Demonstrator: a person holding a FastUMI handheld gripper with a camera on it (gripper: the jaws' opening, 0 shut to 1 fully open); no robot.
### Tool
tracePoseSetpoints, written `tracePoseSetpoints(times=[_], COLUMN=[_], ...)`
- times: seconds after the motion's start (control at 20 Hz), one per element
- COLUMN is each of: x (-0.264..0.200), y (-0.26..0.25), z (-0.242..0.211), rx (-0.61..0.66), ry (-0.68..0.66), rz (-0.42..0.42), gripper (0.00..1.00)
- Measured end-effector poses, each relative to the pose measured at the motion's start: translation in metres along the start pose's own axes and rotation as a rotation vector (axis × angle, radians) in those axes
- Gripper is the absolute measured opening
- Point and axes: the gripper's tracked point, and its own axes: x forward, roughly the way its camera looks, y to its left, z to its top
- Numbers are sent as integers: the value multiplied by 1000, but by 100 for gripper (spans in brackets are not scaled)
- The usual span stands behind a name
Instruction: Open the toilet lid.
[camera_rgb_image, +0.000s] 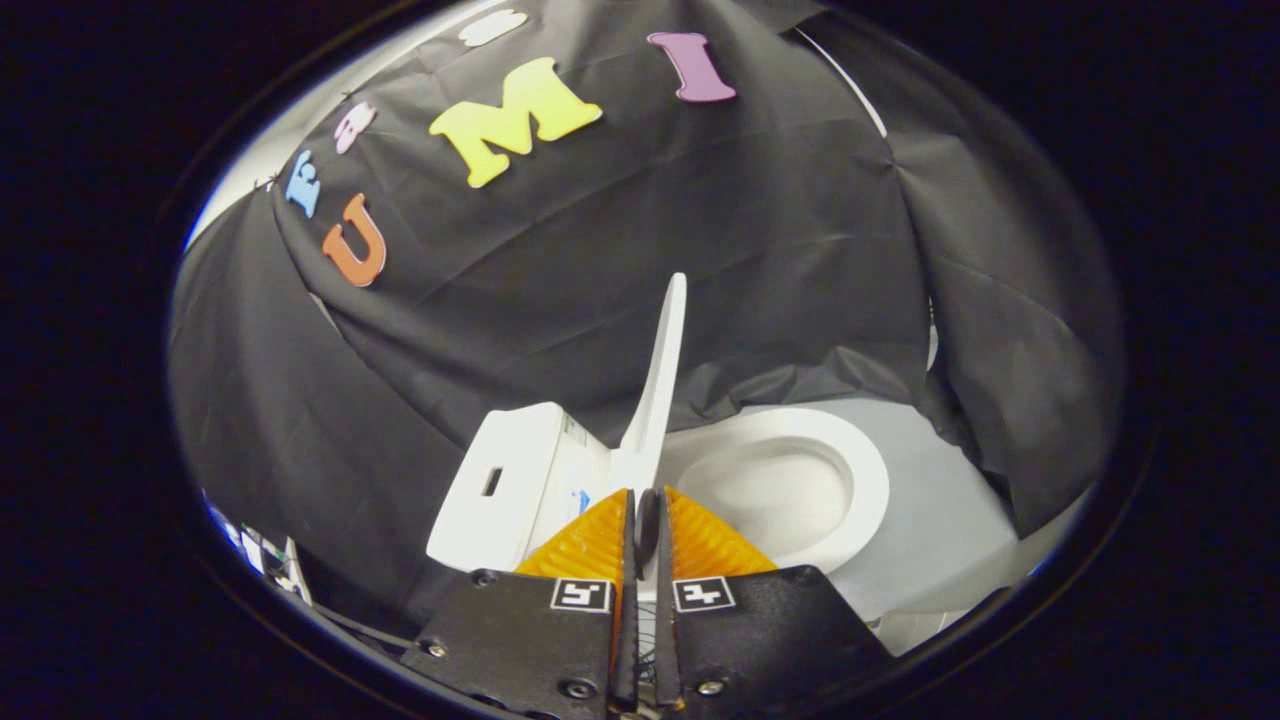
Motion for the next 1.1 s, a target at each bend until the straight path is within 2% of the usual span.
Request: tracePoseSetpoints(times=[0.45, 0.85, 1.1], x=[3, 11, 16], y=[55, 109, 141], z=[1, -7, -13], rx=[-104, -282, -329], ry=[-31, -56, -66], rz=[-18, -57, -54], gripper=[10, 10, 10])
